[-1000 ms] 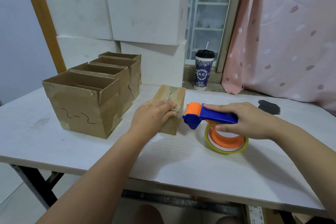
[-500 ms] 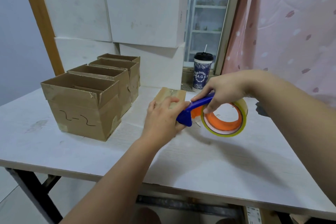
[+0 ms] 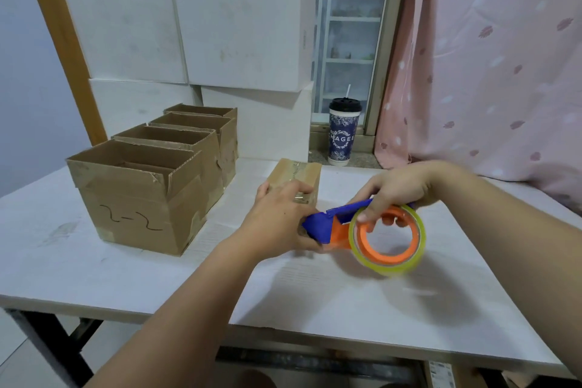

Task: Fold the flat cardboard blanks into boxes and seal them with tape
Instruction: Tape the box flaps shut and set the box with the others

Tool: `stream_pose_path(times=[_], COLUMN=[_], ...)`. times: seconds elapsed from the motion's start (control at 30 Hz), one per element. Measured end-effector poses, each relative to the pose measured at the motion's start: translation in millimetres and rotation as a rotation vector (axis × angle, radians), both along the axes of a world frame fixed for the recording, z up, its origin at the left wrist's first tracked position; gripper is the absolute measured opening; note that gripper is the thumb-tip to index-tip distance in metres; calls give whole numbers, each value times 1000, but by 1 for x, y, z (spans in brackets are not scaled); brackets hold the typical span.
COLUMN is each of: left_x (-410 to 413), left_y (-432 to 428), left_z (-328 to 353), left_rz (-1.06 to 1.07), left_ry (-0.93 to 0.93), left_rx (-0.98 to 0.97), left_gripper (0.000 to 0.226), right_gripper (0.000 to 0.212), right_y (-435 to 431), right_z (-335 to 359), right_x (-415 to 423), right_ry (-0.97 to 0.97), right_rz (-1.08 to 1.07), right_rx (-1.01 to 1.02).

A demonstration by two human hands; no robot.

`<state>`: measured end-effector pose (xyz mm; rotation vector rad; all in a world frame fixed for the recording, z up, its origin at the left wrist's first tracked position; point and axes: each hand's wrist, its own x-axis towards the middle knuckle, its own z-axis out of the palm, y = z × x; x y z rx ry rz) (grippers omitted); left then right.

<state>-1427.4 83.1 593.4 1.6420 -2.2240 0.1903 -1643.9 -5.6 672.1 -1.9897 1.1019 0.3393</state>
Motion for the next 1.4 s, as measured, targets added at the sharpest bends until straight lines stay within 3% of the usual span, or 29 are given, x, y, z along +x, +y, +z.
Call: stream_pose_path(times=[0.17,0.33,0.5,0.63,0.73,0.83,1.03,1.2,1.3,1.4], left_x=[5,5,12,9,8,8,14,23,23,21], left_y=[-1,0,-3,-1,-1,-2,1,2,-2,-5], left_z=[6,6,5,1,0,4,18,29,29,22], left_rz=[-33,-59,-99,-100,-93,-88,-145,-181,-141,-128], left_ry=[16,63,136,169,196,244,357,550,549,593], left_rx=[53,44,49,-9,-18,35,235,422,422,370], left_gripper=[54,51,35,50,52,51,24,26,10,13], right_gripper=[11,24,33,34,52,56,57,69,74,76], right_y=[2,5,8,12,12,12,14,11,12,16], right_z=[-35,-63,-80,-86,-87,-88,-84,-81,-81,-83], right_x=[-22,-36,-45,-44,-43,-43,-41,-41,-43,-41], right_ry=[-269,-433,-494,-566,-644,-661,-640,-603,-595,-666], right_rz=[-80,-217,-361,-394,-356,-278,-268,-315,-341,-392], right_rx=[279,454,444,522,607,619,614,586,581,636])
